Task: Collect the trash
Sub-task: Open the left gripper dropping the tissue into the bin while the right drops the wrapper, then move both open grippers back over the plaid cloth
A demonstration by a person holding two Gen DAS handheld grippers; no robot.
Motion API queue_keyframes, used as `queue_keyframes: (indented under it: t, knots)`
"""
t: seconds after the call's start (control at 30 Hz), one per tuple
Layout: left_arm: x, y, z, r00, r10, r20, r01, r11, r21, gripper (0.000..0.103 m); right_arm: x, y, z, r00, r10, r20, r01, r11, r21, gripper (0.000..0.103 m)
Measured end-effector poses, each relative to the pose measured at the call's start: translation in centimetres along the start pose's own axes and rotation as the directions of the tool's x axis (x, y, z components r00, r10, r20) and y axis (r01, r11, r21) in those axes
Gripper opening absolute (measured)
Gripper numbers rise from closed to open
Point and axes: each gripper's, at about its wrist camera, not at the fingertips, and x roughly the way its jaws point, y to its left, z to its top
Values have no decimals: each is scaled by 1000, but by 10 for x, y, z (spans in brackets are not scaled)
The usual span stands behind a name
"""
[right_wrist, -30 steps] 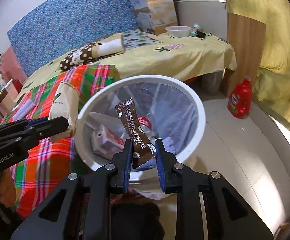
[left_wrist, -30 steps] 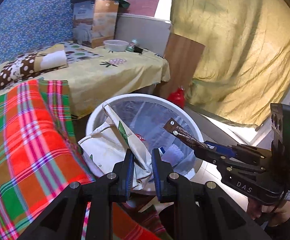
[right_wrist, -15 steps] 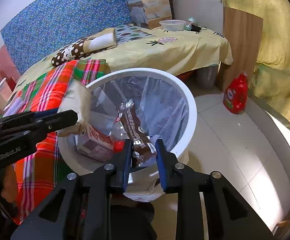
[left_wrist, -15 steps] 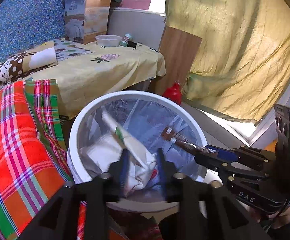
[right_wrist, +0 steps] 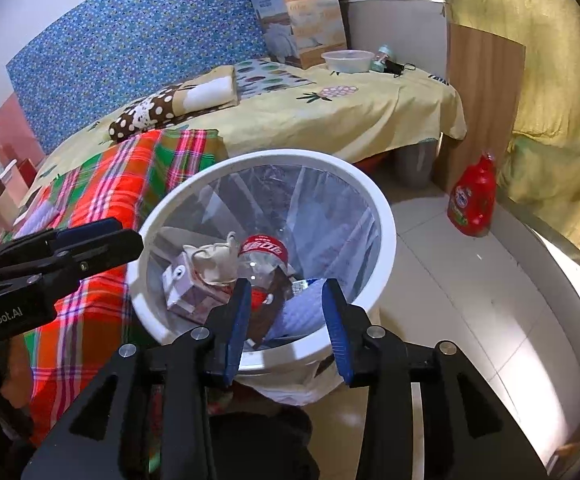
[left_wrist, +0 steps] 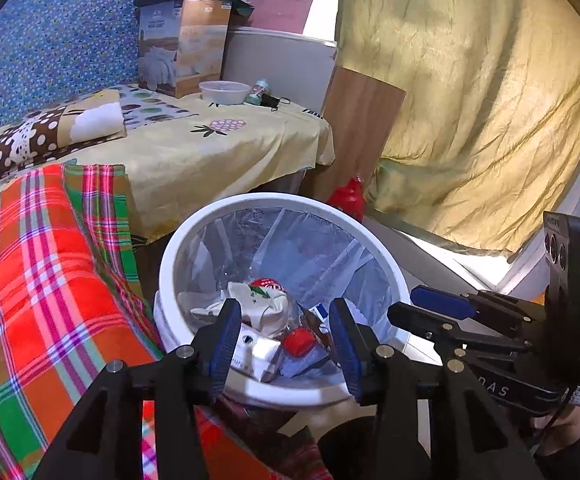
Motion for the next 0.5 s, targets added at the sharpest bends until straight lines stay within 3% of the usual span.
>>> queue_keyframes:
  t: [0.5]
  knots:
    - [-52,23,-24,997,71,26,-69,993,-91,46,-22,39,-4,995,87,49,-84,994,-65,39]
